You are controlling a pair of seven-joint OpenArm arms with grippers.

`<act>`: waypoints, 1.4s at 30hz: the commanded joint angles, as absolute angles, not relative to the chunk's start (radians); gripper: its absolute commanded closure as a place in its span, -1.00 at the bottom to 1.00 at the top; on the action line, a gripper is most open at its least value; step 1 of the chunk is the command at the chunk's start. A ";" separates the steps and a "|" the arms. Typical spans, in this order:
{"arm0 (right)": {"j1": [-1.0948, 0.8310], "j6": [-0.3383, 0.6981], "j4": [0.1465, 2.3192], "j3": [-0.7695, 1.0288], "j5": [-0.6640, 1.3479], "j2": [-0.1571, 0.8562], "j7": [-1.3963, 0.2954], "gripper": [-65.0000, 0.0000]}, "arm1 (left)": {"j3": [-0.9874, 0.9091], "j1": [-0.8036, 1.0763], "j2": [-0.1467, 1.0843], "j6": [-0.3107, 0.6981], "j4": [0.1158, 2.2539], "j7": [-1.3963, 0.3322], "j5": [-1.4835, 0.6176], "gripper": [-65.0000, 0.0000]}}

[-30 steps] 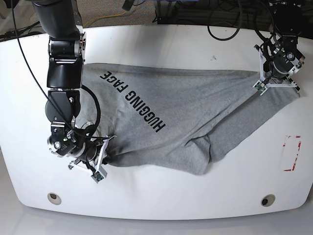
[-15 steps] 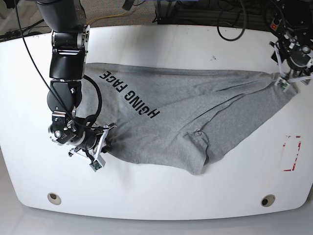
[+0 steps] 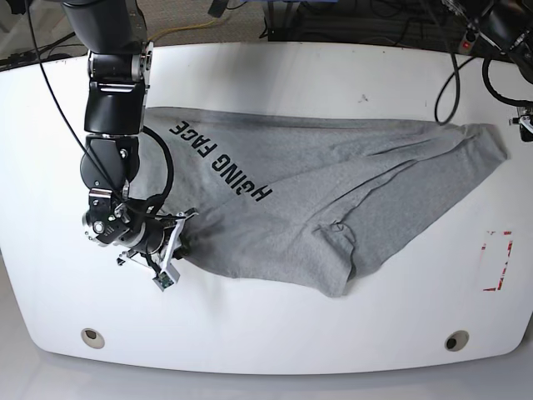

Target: Fold the T-shirt properly

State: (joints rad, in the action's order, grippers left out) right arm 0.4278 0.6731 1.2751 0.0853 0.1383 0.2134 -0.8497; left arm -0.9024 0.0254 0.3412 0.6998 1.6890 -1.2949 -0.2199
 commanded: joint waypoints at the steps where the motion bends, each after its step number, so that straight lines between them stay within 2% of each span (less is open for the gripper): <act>1: 0.461 0.671 1.294 0.090 0.156 0.225 -0.829 1.00 | -0.975 -0.035 0.363 0.698 1.543 -1.297 -0.255 -0.18; 6: 0.446 0.671 1.294 0.090 0.156 0.225 -0.829 1.00 | -1.021 -0.051 0.363 0.698 1.397 -1.283 -0.312 -0.18; 16: 0.440 0.671 1.294 0.090 0.156 0.223 -0.829 1.00 | -1.026 -0.051 0.363 0.698 1.287 -1.242 -0.470 -0.18; 25: 0.440 0.671 1.294 0.090 0.156 0.223 -0.829 1.00 | -1.026 -0.117 0.361 0.698 1.277 -1.233 -0.473 -0.18; 30: 0.440 0.671 1.293 0.090 0.186 0.223 -0.829 1.00 | -1.021 -0.156 0.363 0.698 1.152 -1.211 -0.473 -0.18; 42: 0.440 0.670 1.293 0.090 0.228 0.226 -0.829 1.00 | -0.947 -0.156 0.360 0.698 1.110 -1.167 -0.472 -0.17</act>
State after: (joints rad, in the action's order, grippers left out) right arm 0.4084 0.6704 1.2751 0.0853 0.2138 0.2157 -0.8497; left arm -0.9668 -0.1459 0.3458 0.6971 1.1019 -1.1816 -0.4679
